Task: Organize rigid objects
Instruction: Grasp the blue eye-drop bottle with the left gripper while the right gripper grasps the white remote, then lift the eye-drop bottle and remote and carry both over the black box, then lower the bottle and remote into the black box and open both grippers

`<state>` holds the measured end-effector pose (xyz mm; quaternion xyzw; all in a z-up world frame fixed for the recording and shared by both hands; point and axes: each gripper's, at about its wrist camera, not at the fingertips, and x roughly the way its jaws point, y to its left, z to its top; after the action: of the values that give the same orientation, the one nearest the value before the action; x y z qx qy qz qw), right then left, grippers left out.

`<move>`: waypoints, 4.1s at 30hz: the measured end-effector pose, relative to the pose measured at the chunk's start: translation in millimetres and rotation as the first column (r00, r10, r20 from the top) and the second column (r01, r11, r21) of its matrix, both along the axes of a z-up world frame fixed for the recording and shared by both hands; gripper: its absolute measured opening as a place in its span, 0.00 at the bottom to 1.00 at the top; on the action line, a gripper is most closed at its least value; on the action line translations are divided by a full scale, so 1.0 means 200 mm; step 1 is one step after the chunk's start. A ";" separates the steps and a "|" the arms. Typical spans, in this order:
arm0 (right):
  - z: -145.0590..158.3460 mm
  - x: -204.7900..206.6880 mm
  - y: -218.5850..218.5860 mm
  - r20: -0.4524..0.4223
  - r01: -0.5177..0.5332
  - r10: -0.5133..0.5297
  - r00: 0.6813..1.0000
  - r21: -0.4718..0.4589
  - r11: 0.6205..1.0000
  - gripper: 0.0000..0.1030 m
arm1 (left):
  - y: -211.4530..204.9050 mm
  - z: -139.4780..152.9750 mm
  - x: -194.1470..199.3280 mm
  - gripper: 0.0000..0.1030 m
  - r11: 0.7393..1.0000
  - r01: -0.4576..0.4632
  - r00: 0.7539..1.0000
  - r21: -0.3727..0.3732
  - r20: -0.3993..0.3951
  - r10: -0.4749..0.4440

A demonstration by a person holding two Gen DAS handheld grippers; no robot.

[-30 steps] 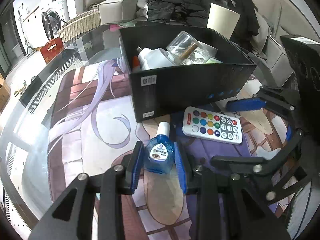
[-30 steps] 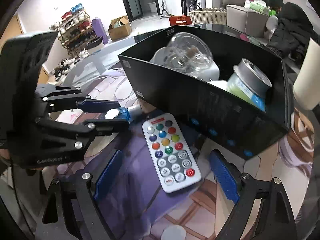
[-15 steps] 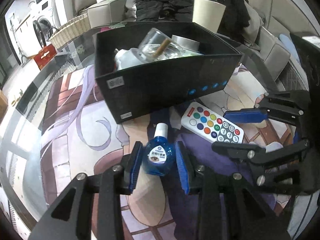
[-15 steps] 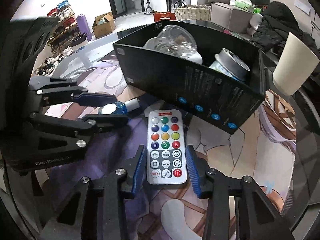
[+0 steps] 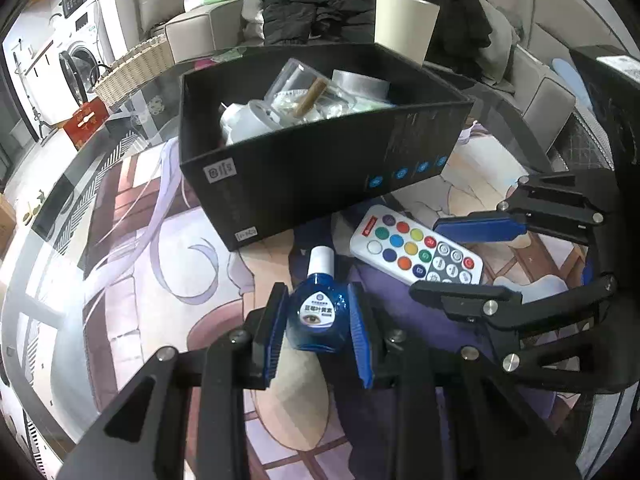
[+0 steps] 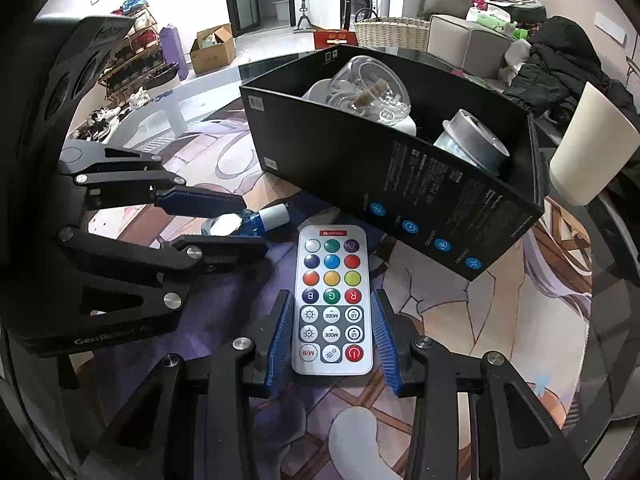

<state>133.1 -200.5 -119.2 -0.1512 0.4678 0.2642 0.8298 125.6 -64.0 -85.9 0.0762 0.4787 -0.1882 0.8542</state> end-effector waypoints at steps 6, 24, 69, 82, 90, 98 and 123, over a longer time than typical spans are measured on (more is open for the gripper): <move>0.07 -0.02 -0.02 0.041 0.011 -0.013 0.999 0.043 0.999 0.37 | 0.02 0.08 -0.03 0.28 1.000 -0.010 0.997 -0.023 0.081 0.012; 0.51 -0.26 -0.10 0.419 -0.013 -0.102 0.902 0.264 0.964 0.37 | 0.15 0.48 -0.25 0.28 0.989 -0.020 0.844 -0.145 0.527 0.095; 0.81 -0.11 -0.10 0.623 0.010 -0.277 0.731 0.396 0.918 0.38 | 0.30 0.73 0.08 0.28 0.947 -0.034 0.728 -0.320 0.641 0.243; 0.77 0.08 -0.06 0.565 0.046 -0.283 0.775 0.397 0.917 0.38 | 0.30 0.65 0.24 0.28 0.946 -0.059 0.785 -0.319 0.571 0.242; 0.68 0.21 -0.06 0.436 0.121 -0.281 0.855 0.359 0.926 0.38 | 0.24 0.54 0.38 0.28 0.958 -0.091 0.882 -0.273 0.424 0.204; 0.51 0.37 -0.07 0.230 0.203 -0.278 0.933 0.305 0.931 0.38 | 0.13 0.38 0.49 0.28 0.974 -0.097 0.954 -0.204 0.258 0.149; 0.31 0.46 -0.09 0.067 0.267 -0.288 0.955 0.223 0.937 0.47 | 0.10 0.27 0.52 0.51 0.983 -0.109 0.983 -0.149 0.130 0.128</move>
<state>224.5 -218.3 -57.3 -0.0072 0.4121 0.1849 0.8921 230.1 -44.3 -32.4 -0.0004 0.4073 -0.1647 0.8983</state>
